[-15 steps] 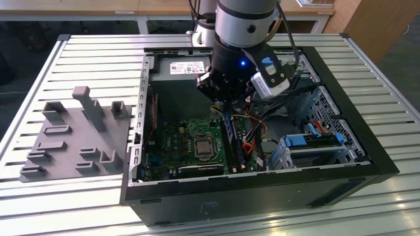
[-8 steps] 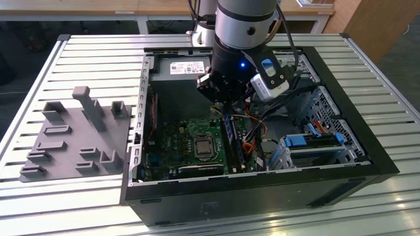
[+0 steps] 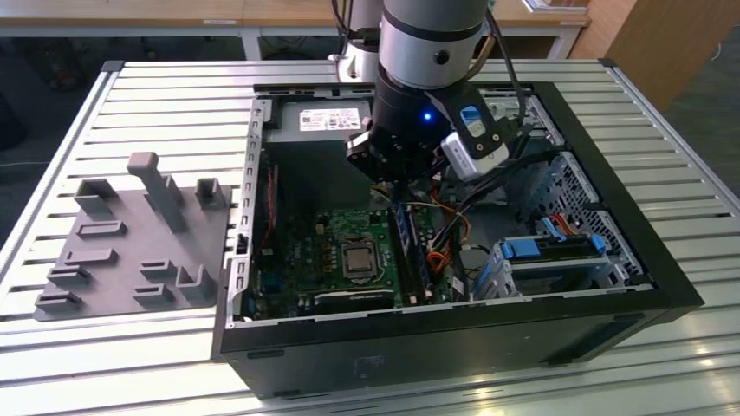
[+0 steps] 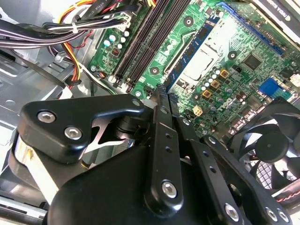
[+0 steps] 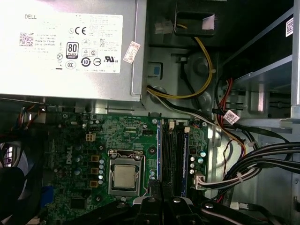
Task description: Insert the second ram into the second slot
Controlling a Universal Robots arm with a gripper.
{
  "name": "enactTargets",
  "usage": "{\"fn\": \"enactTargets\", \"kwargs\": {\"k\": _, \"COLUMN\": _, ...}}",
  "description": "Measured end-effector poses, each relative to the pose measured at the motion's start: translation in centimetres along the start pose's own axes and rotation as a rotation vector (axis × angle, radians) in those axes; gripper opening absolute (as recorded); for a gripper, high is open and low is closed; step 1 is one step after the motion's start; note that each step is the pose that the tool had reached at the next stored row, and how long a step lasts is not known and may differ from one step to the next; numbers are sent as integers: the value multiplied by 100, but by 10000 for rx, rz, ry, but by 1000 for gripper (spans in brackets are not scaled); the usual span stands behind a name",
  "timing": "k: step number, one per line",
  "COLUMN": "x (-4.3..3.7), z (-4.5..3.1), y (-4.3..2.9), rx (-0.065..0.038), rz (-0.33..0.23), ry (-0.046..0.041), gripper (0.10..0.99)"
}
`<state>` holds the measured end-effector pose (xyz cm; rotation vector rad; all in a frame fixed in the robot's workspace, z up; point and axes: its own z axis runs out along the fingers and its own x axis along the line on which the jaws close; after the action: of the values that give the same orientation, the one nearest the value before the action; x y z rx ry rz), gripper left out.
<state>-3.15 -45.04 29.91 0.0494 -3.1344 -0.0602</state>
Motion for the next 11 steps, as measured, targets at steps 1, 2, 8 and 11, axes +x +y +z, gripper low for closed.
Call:
{"fn": "enactTargets", "kwargs": {"k": 1, "x": 0, "z": 0, "y": 0, "rx": 0, "rz": 0, "ry": 0, "gripper": 125}}
{"fn": "enactTargets", "kwargs": {"k": 2, "x": 1, "z": 1, "y": 0, "rx": 0, "rz": 1, "ry": 0, "gripper": 125}}
{"fn": "enactTargets", "kwargs": {"k": 8, "x": 3, "z": 6, "y": -9, "rx": -1, "rz": 1, "ry": 0, "gripper": 125}}
{"fn": "enactTargets", "kwargs": {"k": 11, "x": 3, "z": 15, "y": -17, "rx": -1, "rz": 1, "ry": 0, "gripper": 125}}
